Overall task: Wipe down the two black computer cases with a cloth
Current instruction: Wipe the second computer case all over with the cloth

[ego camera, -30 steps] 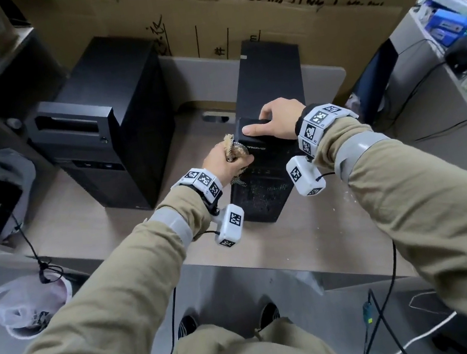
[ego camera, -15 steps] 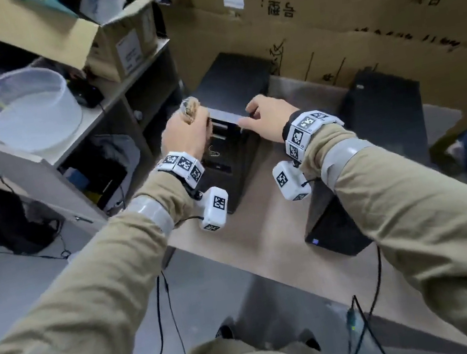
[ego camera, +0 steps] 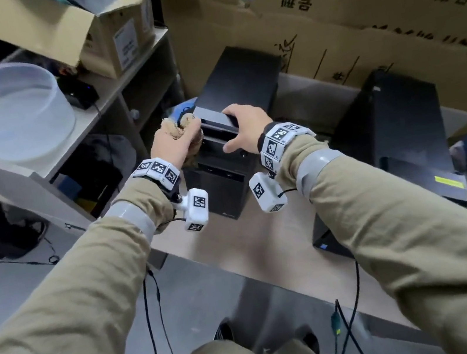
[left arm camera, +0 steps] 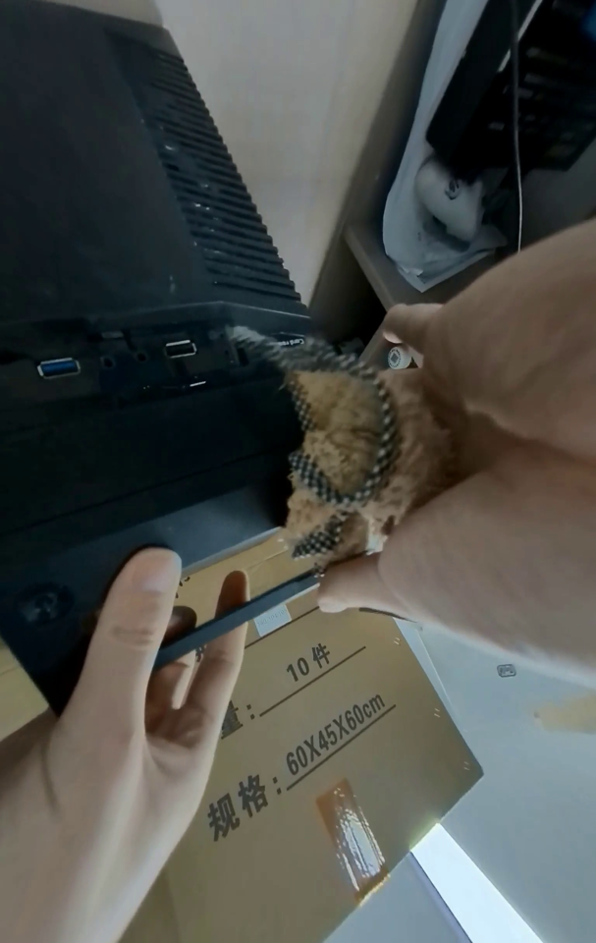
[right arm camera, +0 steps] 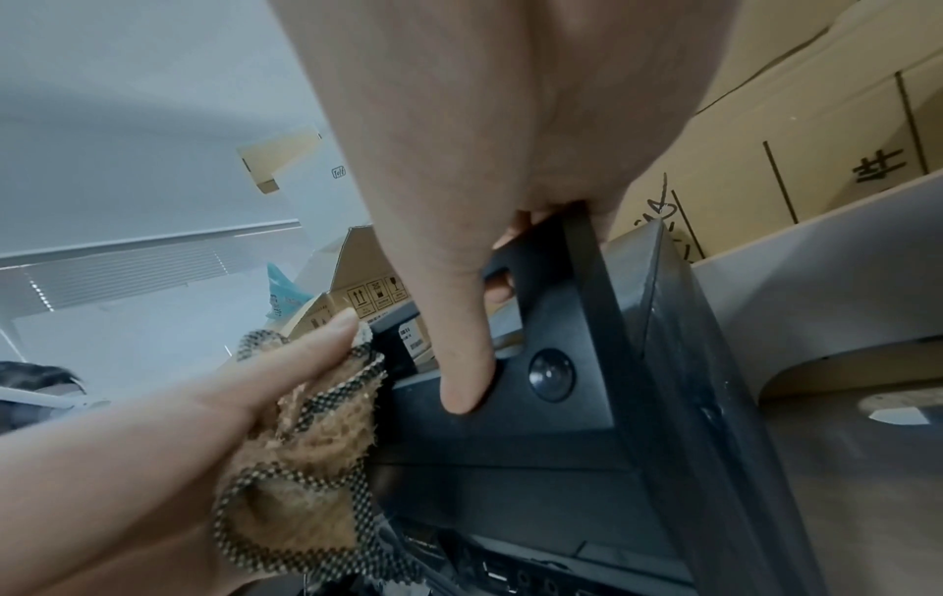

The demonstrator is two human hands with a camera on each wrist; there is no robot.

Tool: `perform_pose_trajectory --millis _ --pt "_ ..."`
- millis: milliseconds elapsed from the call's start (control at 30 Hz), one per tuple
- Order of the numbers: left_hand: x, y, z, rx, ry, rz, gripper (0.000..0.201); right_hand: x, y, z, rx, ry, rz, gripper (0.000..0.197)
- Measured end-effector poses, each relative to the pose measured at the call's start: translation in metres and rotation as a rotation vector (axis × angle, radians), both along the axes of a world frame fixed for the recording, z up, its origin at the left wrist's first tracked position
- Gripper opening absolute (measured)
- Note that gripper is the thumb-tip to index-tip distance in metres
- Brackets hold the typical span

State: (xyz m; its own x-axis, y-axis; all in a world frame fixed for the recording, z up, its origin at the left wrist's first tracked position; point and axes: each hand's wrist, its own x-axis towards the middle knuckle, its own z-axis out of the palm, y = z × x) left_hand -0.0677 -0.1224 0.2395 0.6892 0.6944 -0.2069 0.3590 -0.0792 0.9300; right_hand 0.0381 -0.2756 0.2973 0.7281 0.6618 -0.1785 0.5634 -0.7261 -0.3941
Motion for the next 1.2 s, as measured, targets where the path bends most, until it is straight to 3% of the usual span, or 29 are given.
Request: perform_pose_trajectory --millis 133,300,500,633,767,967,1200 --pt "0.005 -0.001 -0.004 0.170 0.077 0.065 0.080 0.000 -0.008 0.004 -0.017 -0.008 0.006 0.072" --pt "0.002 -0.028 -0.006 0.234 0.103 0.033 0.066 0.004 -0.031 0.007 -0.072 -0.020 0.010 0.084" --pt "0.006 -0.065 -0.013 0.202 0.082 -0.018 0.067 0.009 -0.062 0.007 -0.118 0.008 -0.032 0.092" --pt "0.009 -0.091 -0.013 0.125 0.099 0.006 0.090 0.011 -0.093 0.005 -0.137 -0.013 -0.055 0.090" --pt "0.013 -0.127 -0.008 0.135 0.100 -0.030 0.082 0.015 -0.128 0.006 -0.180 -0.048 -0.059 0.087" --pt "0.026 -0.164 -0.012 0.083 0.107 -0.056 0.095 0.019 -0.173 0.004 -0.208 -0.079 -0.132 0.084" --pt "0.037 -0.188 -0.013 0.100 0.125 -0.083 0.091 0.018 -0.197 0.006 -0.205 -0.099 -0.143 0.082"
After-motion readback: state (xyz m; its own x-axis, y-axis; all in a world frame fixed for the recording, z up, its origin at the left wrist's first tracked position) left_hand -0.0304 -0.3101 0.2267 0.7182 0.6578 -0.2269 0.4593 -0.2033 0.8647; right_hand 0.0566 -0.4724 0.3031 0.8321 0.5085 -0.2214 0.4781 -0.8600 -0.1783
